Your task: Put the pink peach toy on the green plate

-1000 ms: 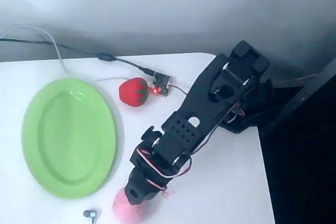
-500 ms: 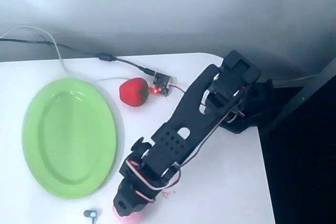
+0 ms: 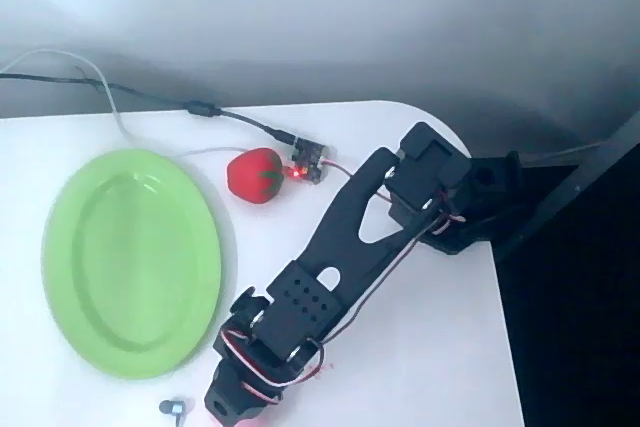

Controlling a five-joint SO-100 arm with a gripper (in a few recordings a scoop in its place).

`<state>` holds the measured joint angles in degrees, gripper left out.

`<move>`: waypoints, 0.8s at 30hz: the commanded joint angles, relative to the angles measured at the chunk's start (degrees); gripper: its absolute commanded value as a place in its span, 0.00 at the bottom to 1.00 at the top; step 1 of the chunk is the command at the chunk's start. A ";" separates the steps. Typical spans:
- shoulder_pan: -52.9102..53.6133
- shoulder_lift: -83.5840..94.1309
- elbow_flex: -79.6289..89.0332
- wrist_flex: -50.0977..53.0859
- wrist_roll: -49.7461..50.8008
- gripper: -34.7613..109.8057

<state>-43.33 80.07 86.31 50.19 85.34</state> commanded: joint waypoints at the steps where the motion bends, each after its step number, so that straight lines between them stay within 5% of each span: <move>1: 0.09 0.53 -1.41 2.72 0.53 0.24; 13: 1.76 8.79 2.81 10.46 0.44 0.24; 24: 18.02 30.76 10.02 14.59 -10.46 0.24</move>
<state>-28.21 105.73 96.33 64.51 81.74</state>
